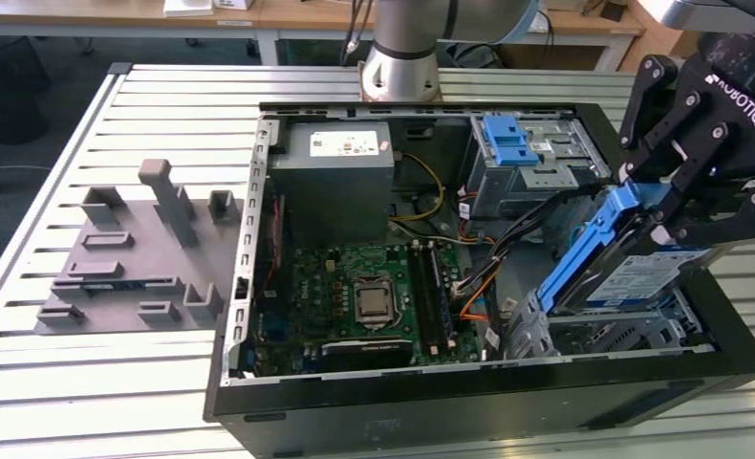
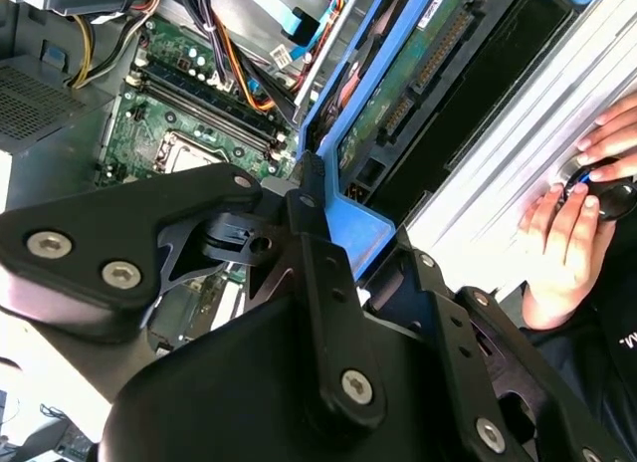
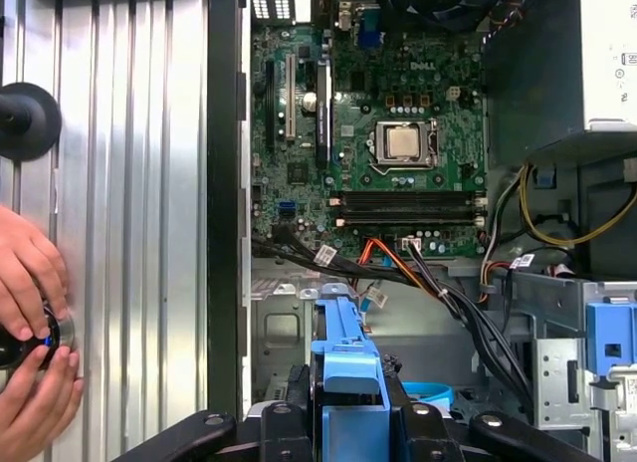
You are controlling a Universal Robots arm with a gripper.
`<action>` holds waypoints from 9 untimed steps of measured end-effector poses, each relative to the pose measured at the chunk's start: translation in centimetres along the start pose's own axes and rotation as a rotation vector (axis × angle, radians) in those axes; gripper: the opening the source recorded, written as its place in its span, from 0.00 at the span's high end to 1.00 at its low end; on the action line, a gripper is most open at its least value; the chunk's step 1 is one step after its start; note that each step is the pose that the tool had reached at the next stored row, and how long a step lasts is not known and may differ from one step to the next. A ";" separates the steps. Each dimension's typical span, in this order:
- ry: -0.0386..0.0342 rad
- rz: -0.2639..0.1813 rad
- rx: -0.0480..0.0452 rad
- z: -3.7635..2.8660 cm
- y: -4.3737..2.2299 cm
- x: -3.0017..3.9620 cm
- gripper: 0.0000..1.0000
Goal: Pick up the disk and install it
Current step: 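Insert the disk into the insertion slot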
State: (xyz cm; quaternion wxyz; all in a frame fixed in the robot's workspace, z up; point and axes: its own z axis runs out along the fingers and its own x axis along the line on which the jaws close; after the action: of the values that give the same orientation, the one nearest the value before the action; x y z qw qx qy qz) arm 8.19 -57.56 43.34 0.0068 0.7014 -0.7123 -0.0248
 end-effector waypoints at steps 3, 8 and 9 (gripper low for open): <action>-0.0014 0.000 0.0001 0.12 0.00 0.01 0.63; -0.0045 -0.001 0.0028 0.26 0.17 0.02 0.63; -0.0051 -0.001 0.0037 0.29 0.22 0.02 0.63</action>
State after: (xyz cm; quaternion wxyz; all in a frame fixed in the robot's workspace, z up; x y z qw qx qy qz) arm 7.96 -57.57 43.06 0.0037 0.7016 -0.7121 -0.0253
